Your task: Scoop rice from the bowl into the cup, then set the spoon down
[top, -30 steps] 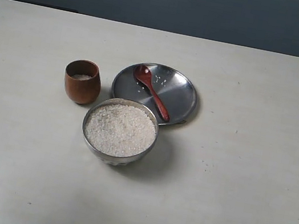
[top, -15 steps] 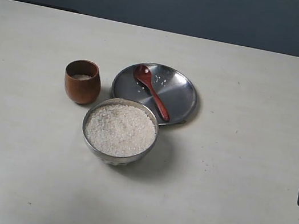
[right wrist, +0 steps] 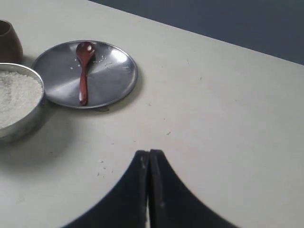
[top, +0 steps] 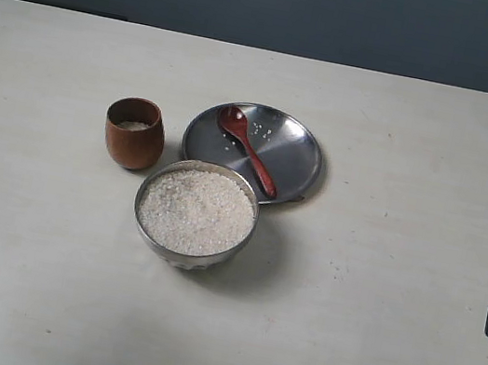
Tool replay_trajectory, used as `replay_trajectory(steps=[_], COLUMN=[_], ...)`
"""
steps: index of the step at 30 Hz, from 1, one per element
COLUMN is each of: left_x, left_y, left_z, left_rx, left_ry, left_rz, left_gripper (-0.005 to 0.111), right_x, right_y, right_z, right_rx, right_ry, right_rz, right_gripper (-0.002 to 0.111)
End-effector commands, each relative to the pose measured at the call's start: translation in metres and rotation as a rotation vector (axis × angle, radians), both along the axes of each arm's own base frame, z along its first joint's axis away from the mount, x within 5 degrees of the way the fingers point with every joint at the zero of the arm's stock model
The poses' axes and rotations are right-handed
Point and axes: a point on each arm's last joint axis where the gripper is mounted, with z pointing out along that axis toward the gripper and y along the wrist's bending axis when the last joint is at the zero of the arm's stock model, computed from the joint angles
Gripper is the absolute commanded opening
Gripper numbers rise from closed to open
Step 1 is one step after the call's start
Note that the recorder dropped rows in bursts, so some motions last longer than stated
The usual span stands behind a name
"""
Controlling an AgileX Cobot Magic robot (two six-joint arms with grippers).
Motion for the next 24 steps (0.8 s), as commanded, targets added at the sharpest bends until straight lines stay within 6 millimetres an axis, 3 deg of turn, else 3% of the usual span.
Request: replay_trajectory(steps=[1,12,19,24], left_x=[-0.001,0.0,-0.001,-0.017], left_y=[0.0,0.001,-0.002,-0.001], left_z=[0.003,0.004,0.024,0.018], left_rx=[-0.008,0.02,-0.083,-0.068], left_ry=[-0.019,-0.035,-0.456,-0.6], left_rz=[0.004,-0.004,0.019,0.019], left_gripper=[0.0,0.0,0.0,0.0], right_x=[-0.001,-0.001,-0.001,-0.001], right_y=[-0.001,-0.001,-0.001,-0.001], right_z=[-0.001,-0.001,-0.001,-0.001], right_rx=[0.0,0.004,0.004,0.004], right_ry=[-0.002,0.0,0.0,0.0], right_rz=[-0.006,-0.008,-0.008,-0.008], right_gripper=[-0.001,-0.001,-0.001,-0.001])
